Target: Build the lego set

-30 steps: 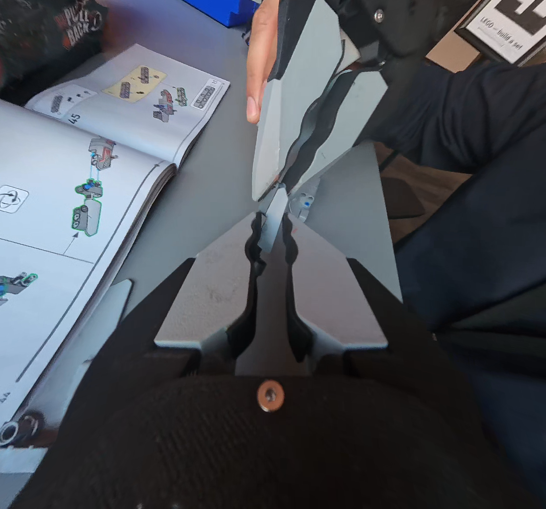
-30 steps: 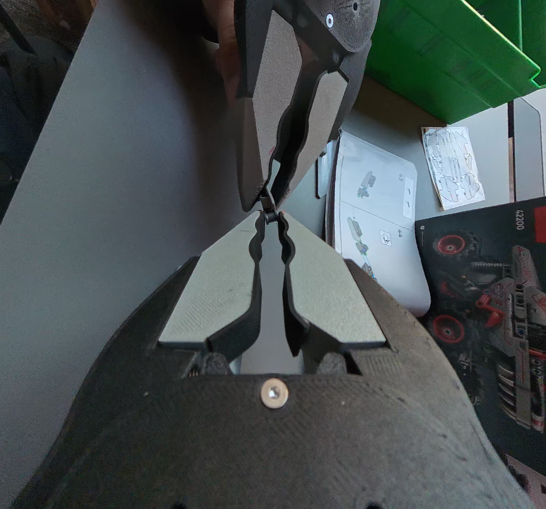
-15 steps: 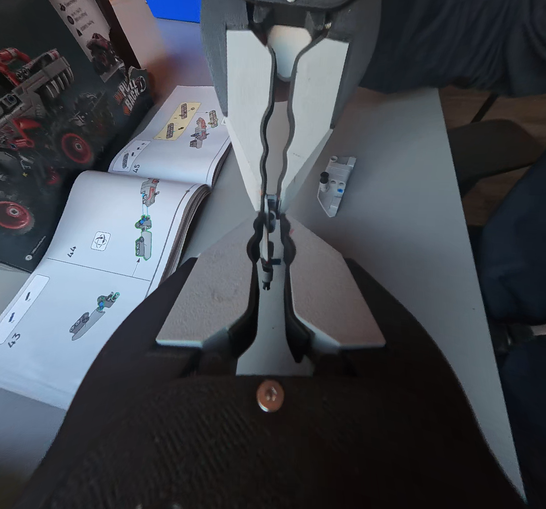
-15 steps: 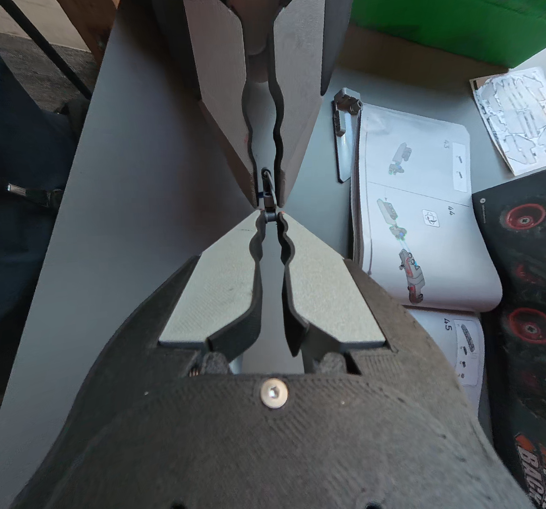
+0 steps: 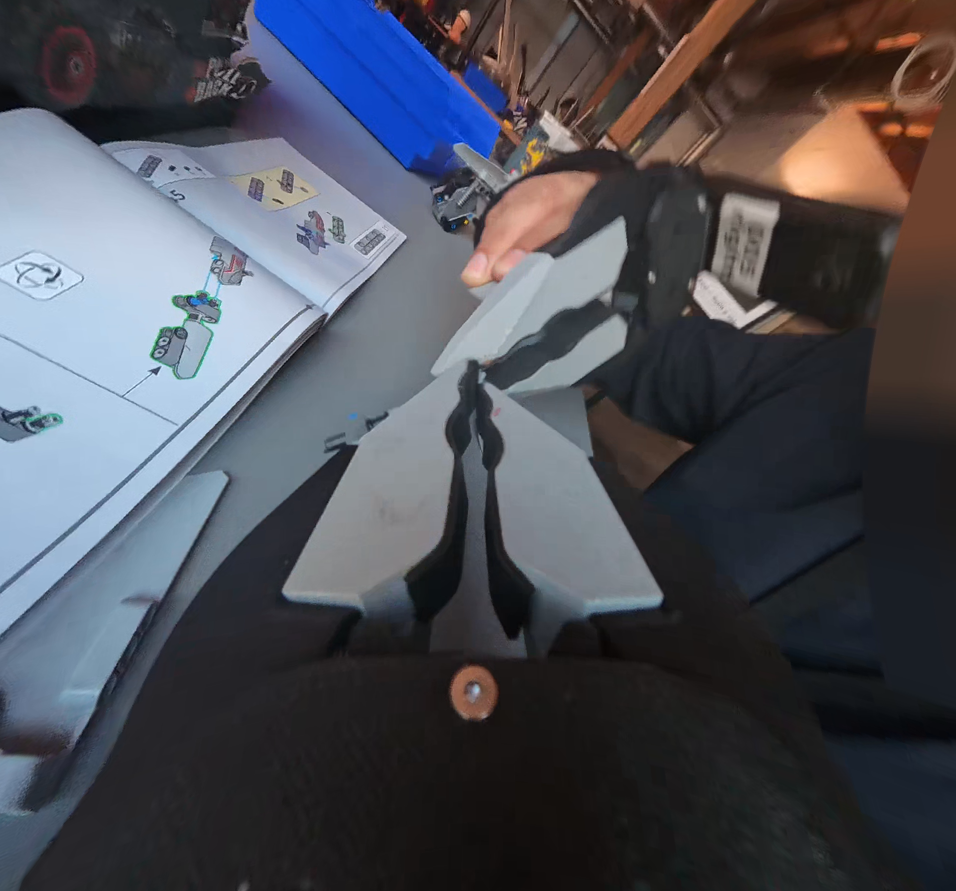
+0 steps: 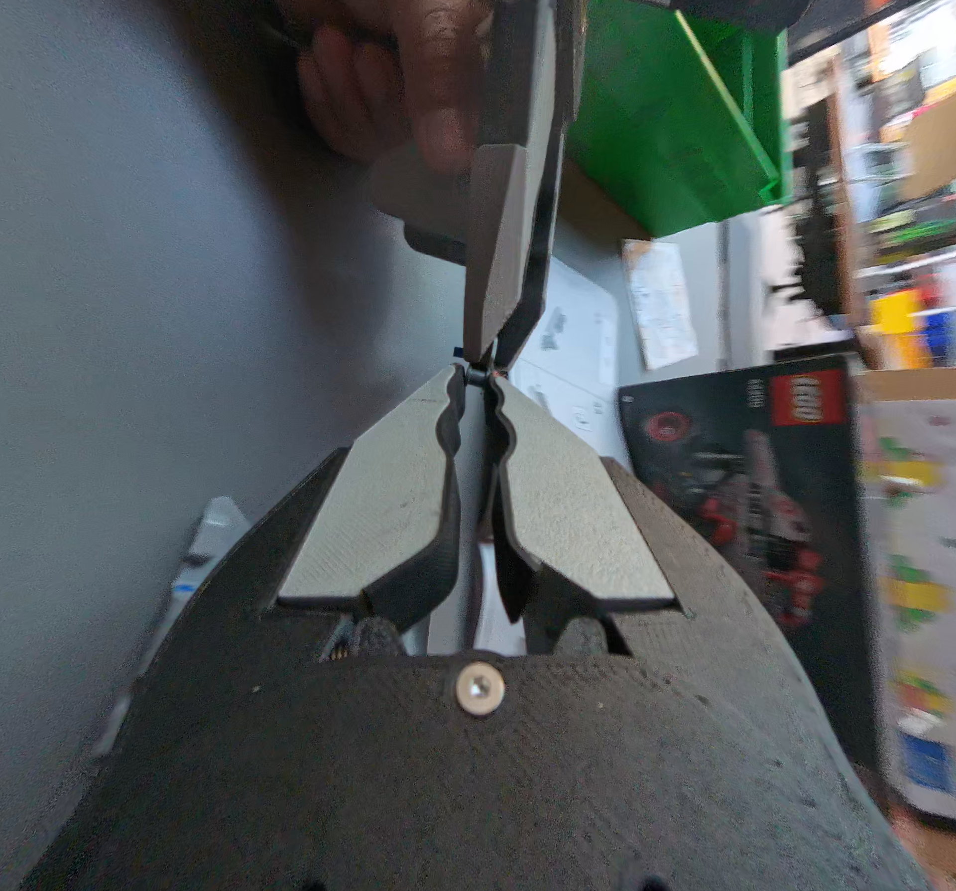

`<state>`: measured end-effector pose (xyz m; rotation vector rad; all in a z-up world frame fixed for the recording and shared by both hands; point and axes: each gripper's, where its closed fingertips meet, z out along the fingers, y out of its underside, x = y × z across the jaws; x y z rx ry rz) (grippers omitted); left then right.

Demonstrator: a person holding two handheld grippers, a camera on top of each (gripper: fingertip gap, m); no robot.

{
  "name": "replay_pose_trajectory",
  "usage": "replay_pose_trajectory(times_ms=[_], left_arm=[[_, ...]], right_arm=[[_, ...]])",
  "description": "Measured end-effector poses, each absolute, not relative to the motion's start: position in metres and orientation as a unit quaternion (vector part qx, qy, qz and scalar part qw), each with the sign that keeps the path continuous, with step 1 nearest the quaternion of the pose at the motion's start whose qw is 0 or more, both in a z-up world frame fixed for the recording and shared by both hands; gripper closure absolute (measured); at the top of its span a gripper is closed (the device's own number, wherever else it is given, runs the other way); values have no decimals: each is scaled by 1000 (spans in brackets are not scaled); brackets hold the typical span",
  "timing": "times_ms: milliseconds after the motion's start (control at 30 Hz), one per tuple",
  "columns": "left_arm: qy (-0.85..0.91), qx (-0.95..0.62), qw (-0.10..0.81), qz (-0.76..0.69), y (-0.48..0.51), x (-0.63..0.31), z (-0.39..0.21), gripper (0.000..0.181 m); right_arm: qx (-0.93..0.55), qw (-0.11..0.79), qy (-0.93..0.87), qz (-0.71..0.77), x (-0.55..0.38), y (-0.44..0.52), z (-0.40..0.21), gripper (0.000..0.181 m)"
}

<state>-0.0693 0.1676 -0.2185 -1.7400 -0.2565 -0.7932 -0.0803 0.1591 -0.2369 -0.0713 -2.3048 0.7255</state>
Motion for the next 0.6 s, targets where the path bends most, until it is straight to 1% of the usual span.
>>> replay_pose_trajectory(times_ms=[67,100,167,233,300,333,467,500,567,600], left_arm=[[-121,-735,568,-350,168,-73,-219,181],[-115,-736,571,-344,168,-73,-218,181],[-61,-744,596,-295,168,-71,-209,181],[0,-776,601,-190,169,-71,-208,180],[57,-812,577,-64,166,-74,-218,176],[82,-817,571,-28,166,-72,-220,181],[102,-826,554,-12,170,-64,-228,181],[97,-826,556,-9,170,-66,-229,174],[98,-836,540,9,170,-71,-235,168],[105,-838,535,9,169,-69,-237,173]], right_arm=[[8,432,-873,224,-88,161,-236,176],[9,440,-871,218,-89,161,-236,176],[-30,392,-877,278,-86,160,-230,177],[-77,323,-883,332,-84,160,-229,176],[-87,310,-890,322,-85,166,-235,176],[-87,312,-893,311,-85,169,-239,176],[-78,293,-907,291,-80,166,-249,176],[-75,288,-912,283,-79,166,-252,176],[-69,271,-917,284,-74,163,-255,176],[-69,263,-920,281,-73,162,-257,176]])
